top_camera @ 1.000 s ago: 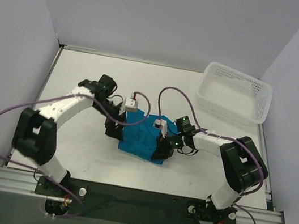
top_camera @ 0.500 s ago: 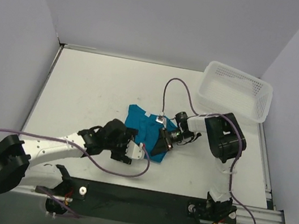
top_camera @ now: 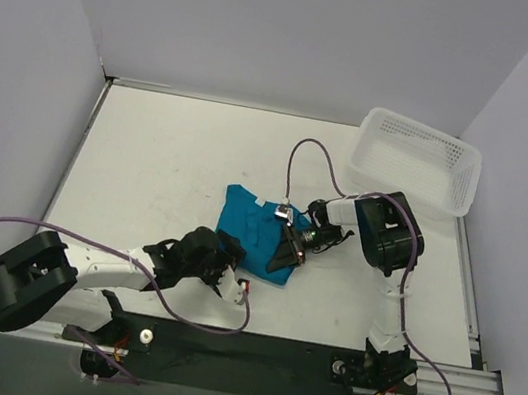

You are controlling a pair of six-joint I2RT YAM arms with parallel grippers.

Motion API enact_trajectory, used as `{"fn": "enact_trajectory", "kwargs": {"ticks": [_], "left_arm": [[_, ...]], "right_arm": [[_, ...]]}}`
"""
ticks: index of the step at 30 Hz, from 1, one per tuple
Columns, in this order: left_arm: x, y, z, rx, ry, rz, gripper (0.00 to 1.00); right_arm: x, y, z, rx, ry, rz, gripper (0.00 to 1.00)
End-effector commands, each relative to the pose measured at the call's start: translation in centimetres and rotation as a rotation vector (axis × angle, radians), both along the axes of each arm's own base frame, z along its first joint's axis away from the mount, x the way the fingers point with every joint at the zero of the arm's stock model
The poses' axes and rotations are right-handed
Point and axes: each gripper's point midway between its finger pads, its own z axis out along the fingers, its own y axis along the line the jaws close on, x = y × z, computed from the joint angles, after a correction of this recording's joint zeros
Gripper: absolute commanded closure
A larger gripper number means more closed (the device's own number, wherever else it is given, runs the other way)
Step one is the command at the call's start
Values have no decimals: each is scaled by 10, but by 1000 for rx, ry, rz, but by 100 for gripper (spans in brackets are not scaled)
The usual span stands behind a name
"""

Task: Roll the t-shirts
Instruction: Roll the T-shirt to the center of the board.

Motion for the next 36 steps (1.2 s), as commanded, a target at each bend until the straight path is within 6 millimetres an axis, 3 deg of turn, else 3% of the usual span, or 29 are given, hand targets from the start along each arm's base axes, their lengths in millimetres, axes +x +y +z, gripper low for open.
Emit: {"fn": "enact_trajectory", "kwargs": {"ticks": [1,3,5,8,9,11,12,14,15,16,19,20,21,23,24,26,27,28,29,30,31,33,34,36], "left_arm": [[6,-8,-4,35,-95,-74,27],[9,-13,-4,48,-66,-74,45],[-1,-6,-23,119,68,-52,56],[-13,-6,-30,166,219,-43,62],[-22,2,-36,210,282,-45,63],[-22,-3,-29,201,355,-47,65],[-38,3,-35,236,459,-69,66],[-37,-7,-20,199,537,-68,66],[-52,4,-27,231,660,-73,66],[-46,-5,-16,217,675,-82,67],[-60,3,-17,254,853,-88,67],[-54,-4,-9,235,868,-92,68],[-62,1,-13,267,950,-81,67],[-55,-8,-1,236,1002,-89,68],[-60,-3,-6,262,1069,-73,67],[-56,-8,-1,249,1105,-75,67],[-57,-7,-4,257,1137,-69,66],[-56,-8,-3,256,1146,-78,65],[-59,-8,-2,261,1176,-79,65],[-55,-13,-2,257,1193,-82,64],[-56,-13,-2,263,1213,-94,64],[-55,-17,-2,277,1266,-91,64],[-54,-18,-1,279,1277,-99,64],[-54,-19,-4,291,1308,-93,63]], "right_arm": [[-3,-2,4,0,35,13,100],[-4,-2,1,-16,38,18,97],[-4,-2,2,-14,34,20,93],[-3,-4,2,-27,3,28,74],[-2,-4,8,-14,-27,29,66],[-1,-6,16,0,-85,32,44],[4,-6,29,15,-162,37,40],[10,-10,38,-10,-243,42,30],[15,-12,52,3,-328,42,26],[21,-19,55,-20,-374,27,24],[35,-37,72,-57,-512,-19,15],[39,-44,72,-95,-556,-31,0],[38,-52,81,-113,-625,-48,0],[57,-69,81,-211,-772,-117,0],[51,-78,89,-237,-864,-152,0],[74,-96,95,-372,-1125,-227,0],[64,-100,106,-382,-1274,-222,0],[66,-100,111,-392,-1419,-199,0],[53,-87,112,-348,-1566,-93,0],[50,-91,125,-356,-1683,-117,0],[34,-89,102,-327,-1686,-68,0],[4,-77,95,-204,-1744,71,0],[-12,-77,80,-179,-1718,143,0],[-26,-67,74,-108,-1760,249,2]]}}
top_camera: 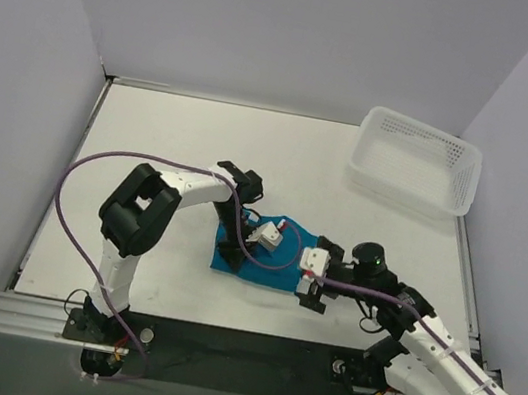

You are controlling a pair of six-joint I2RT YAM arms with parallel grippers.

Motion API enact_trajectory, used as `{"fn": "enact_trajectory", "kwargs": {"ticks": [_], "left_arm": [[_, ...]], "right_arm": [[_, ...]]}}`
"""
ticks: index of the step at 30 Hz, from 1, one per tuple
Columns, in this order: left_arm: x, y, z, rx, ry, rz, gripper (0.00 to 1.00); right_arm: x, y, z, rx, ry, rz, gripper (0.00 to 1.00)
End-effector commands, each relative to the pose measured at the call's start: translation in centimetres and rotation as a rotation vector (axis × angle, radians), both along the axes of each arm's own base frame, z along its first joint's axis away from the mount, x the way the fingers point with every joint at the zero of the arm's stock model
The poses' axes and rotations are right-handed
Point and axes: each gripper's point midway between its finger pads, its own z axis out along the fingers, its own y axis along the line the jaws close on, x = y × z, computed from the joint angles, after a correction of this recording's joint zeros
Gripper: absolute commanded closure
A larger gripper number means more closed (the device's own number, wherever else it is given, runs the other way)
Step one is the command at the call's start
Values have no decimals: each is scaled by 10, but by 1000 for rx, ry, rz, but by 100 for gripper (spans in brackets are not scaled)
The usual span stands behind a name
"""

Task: Roll the t-shirts
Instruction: Roll the T-shirt to the center of the board.

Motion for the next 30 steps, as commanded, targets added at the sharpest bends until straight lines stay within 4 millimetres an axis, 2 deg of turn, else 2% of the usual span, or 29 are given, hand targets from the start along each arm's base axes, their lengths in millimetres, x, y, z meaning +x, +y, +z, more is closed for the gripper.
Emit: {"fn": "enact_trajectory", "kwargs": {"ticks": [1,6,7,15,20,23,28,30], "left_arm": [[-18,2,8,19,159,-14,63],[-20,4,6,43,218,-15,61],[-18,3,7,38,224,-15,61],[-15,5,7,49,265,-6,60],[-13,2,12,41,343,16,60],[-10,-2,15,19,362,34,60],[-13,-5,18,11,399,49,60],[-14,-6,19,8,407,52,60]], "right_arm": [[-9,6,-23,-111,-122,140,3],[-11,22,-34,-113,-93,203,8],[-8,29,-30,-86,-110,216,8],[-5,47,-54,-92,-101,254,9],[-10,59,-66,-95,-107,291,9],[-12,61,-73,-110,-109,306,10],[-6,52,-94,-172,-137,279,18],[-2,52,-94,-175,-156,265,22]]}}
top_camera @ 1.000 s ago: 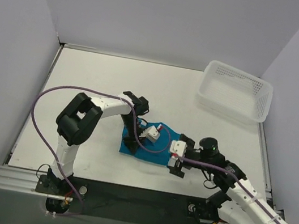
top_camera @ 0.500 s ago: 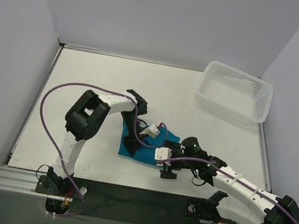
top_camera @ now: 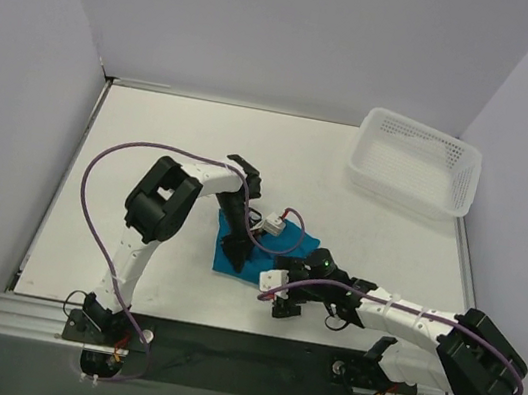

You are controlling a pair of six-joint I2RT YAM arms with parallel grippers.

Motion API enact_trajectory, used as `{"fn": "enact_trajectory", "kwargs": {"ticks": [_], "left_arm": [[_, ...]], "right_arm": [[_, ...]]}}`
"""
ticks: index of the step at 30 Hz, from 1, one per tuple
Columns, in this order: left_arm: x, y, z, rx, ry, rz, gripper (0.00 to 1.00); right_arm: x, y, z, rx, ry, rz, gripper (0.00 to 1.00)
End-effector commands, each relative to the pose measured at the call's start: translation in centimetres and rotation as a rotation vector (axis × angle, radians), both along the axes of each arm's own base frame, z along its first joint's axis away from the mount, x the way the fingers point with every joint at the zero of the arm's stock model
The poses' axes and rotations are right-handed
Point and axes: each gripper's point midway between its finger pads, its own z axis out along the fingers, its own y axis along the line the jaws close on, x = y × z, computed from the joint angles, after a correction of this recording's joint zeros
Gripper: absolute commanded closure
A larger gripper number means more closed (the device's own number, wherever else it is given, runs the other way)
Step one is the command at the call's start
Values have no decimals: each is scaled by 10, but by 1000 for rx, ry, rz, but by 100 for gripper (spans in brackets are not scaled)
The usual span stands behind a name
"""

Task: Roll the t-shirts
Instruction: Roll the T-shirt to the center of the board.

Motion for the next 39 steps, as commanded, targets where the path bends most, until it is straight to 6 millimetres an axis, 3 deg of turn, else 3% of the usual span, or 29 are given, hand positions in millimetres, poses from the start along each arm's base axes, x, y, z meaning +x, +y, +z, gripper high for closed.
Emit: {"fn": "enact_trajectory", "kwargs": {"ticks": [1,4,9,14,18,22,23,25,29,30,32,33,35,36,38,39], "left_arm": [[-16,4,18,9,115,5,60],[-17,4,18,7,115,7,60],[-17,4,18,10,120,8,60],[-18,4,18,10,134,9,59],[-21,6,21,12,135,16,55],[-20,7,33,4,100,48,43],[-18,8,36,34,110,84,3],[-9,7,47,24,86,142,3],[35,26,58,139,28,458,3],[66,34,59,150,-142,547,3],[87,55,56,268,-174,768,3],[122,79,63,300,-326,911,3],[141,101,73,344,-381,1052,3],[152,120,84,379,-474,1124,3],[159,132,95,372,-569,1155,3],[163,137,120,313,-650,1199,3]], "right_arm": [[10,4,0,15,-73,-5,24],[10,5,-1,8,-56,-12,36],[19,8,4,16,-73,-54,43],[14,7,-6,-33,-30,-29,58],[17,14,-1,-39,38,-31,69],[11,13,4,-61,169,-14,92],[16,10,6,-52,191,-32,100],[15,14,16,-33,246,-21,100],[11,15,29,-11,394,-39,100],[8,13,27,-23,435,-40,100],[4,16,31,-19,508,-46,100],[6,15,27,-21,563,-85,100],[11,20,34,4,626,-103,100],[11,16,28,-12,695,-138,100],[17,20,27,0,765,-161,100],[20,18,27,2,802,-186,100]]}}
